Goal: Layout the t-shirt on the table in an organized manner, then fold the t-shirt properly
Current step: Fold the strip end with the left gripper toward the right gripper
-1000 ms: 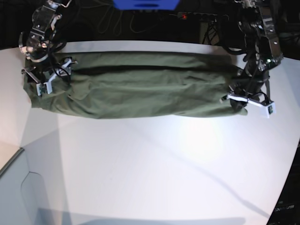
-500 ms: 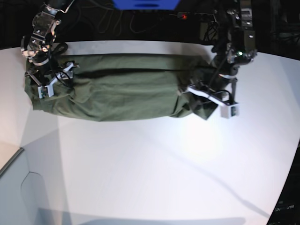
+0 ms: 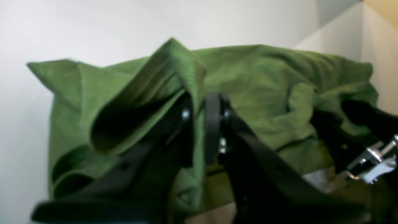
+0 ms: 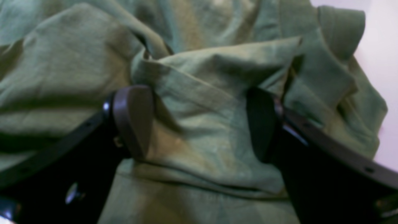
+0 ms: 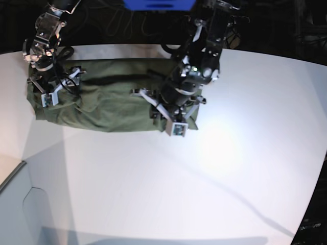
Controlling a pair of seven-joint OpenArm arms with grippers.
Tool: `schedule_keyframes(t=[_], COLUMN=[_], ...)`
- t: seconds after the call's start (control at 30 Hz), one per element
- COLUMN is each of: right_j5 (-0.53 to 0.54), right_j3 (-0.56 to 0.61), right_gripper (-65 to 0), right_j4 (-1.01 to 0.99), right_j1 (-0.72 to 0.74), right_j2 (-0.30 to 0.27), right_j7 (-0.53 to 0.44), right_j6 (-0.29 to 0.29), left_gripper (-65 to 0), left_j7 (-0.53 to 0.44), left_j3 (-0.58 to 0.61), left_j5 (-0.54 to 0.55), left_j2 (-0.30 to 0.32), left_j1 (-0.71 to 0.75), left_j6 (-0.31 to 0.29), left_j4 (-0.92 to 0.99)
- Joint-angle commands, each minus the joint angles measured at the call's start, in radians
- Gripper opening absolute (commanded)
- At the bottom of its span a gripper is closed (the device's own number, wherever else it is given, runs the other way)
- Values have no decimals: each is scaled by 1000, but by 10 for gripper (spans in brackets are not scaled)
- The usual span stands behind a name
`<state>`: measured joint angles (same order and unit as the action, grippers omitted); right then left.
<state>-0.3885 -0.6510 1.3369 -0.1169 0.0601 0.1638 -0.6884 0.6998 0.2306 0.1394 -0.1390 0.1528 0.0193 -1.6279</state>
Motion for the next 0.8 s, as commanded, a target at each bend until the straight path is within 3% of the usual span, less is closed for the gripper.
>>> schedule_keyframes(t=[0.0, 0.27, 0.77], right_j5=[-11, -11, -11], right_j3=[0, 0, 1], right_gripper=[-177, -177, -177], right_j4=[10, 10, 10], right_j1=[1, 1, 6], right_j2=[-9, -9, -10], right_j7=[7, 7, 7], right_j6=[-10, -10, -10], left_gripper=[-650, -650, -650], left_j7=[-15, -15, -42], left_j3=[13, 29, 203], left_j5=[9, 10, 12], left_j2=[-12, -18, -18], left_j1=[-20, -83, -160], left_j6=[-6, -6, -6], left_j4=[-4, 85, 205])
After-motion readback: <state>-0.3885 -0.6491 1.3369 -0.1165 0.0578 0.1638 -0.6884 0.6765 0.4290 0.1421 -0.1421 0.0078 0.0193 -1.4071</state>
